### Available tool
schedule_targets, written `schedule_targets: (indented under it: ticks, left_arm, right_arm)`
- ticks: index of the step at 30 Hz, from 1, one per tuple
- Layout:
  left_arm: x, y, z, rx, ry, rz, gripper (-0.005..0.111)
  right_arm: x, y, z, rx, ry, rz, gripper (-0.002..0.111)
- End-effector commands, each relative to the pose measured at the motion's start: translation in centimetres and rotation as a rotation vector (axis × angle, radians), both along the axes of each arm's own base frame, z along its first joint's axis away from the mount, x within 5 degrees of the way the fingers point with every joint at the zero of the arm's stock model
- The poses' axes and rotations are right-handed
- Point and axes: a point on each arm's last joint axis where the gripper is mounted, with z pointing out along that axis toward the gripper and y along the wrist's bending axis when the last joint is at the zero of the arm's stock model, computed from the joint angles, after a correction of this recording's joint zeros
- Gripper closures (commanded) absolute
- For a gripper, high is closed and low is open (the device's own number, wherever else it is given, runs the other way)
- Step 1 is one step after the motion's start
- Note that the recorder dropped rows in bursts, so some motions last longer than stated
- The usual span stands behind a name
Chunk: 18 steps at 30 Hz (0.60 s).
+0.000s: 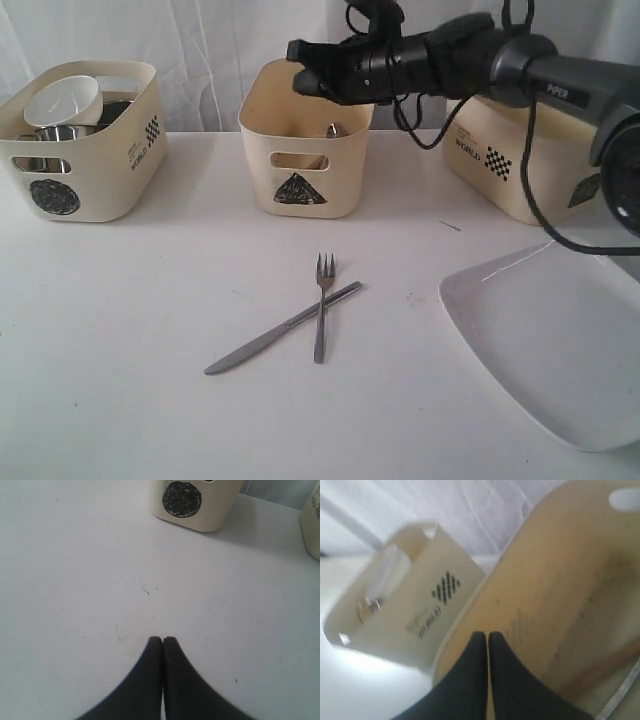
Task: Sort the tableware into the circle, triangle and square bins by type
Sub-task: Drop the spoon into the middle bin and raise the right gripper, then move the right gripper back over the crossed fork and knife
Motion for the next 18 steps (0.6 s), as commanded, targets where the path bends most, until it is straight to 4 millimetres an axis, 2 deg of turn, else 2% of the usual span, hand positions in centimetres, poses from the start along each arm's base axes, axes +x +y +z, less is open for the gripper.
schedule_targets:
  ticks: [1,5,7,12,15,18]
  left_arm:
    - [0.0,-0.1,-0.1,-0.007,-0.006,-0.006,0.107]
    - [0.0,-0.1,-0.1,-0.007,-0.006,-0.006,0.107]
    - [0.0,-0.1,-0.1,-0.007,-0.006,-0.006,0.107]
    - [0.0,-0.1,-0.1,-0.007,-0.006,-0.006,0.107]
    - [0.0,-0.1,-0.1,-0.007,-0.006,-0.006,0.107]
    - [0.0,-0.1,-0.1,-0.007,-0.006,-0.006,0.107]
  right_arm:
    - [-2.6,-2.0,0.8,-0.428,0.233,-0.054,0.108]
    - [-5.5,-2.9,2.3,-0.83,0.4,-0.245,0.108]
    - [-7.2,-1.6,3.4,-0.971,0.431,-0.239,0.108]
    - [-10.2,5.4,5.1,-0.976,0.326,-0.105,0.108]
    - [-9.9,7.6,5.6,-0.98,0.159,-0.104,0.108]
    - [-9.8,7.8,5.6,-0.912,0.169,-0.151,0.108]
